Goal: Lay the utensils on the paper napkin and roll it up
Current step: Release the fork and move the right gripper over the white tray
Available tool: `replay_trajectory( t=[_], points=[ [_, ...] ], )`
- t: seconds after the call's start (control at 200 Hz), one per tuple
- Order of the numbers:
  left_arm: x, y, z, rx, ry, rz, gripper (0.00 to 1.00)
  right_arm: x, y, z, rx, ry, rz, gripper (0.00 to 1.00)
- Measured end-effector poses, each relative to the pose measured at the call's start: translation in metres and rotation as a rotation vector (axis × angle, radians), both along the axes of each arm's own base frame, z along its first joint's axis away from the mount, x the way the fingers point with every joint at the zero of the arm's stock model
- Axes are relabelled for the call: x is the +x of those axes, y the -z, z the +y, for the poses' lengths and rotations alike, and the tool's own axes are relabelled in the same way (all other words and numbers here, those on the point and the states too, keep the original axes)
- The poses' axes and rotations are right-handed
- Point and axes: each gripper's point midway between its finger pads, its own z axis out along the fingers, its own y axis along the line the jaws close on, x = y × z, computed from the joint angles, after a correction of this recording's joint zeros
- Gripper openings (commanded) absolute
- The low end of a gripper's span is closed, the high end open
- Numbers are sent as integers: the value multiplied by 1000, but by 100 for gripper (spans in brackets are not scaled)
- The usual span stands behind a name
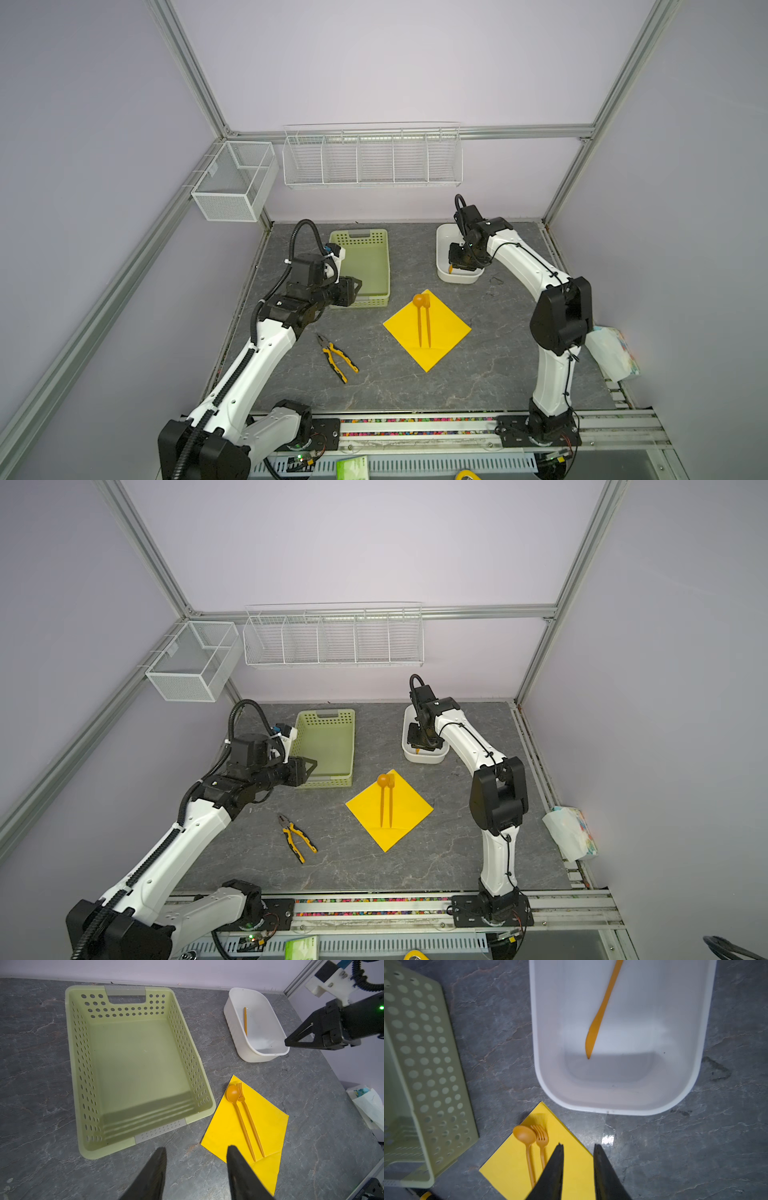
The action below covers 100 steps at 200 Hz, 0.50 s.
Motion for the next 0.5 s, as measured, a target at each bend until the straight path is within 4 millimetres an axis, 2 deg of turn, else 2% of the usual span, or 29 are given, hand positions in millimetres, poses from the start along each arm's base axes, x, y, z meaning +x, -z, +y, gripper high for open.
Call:
replay_trajectory(
  t=[0.23, 0.5],
  points=[
    [2, 3, 1, 9, -8, 7, 48, 43, 38, -16, -41, 43, 31, 29],
    [5, 12, 1, 21, -13, 31, 48, 81, 62, -17, -62, 66, 15, 29]
  ],
)
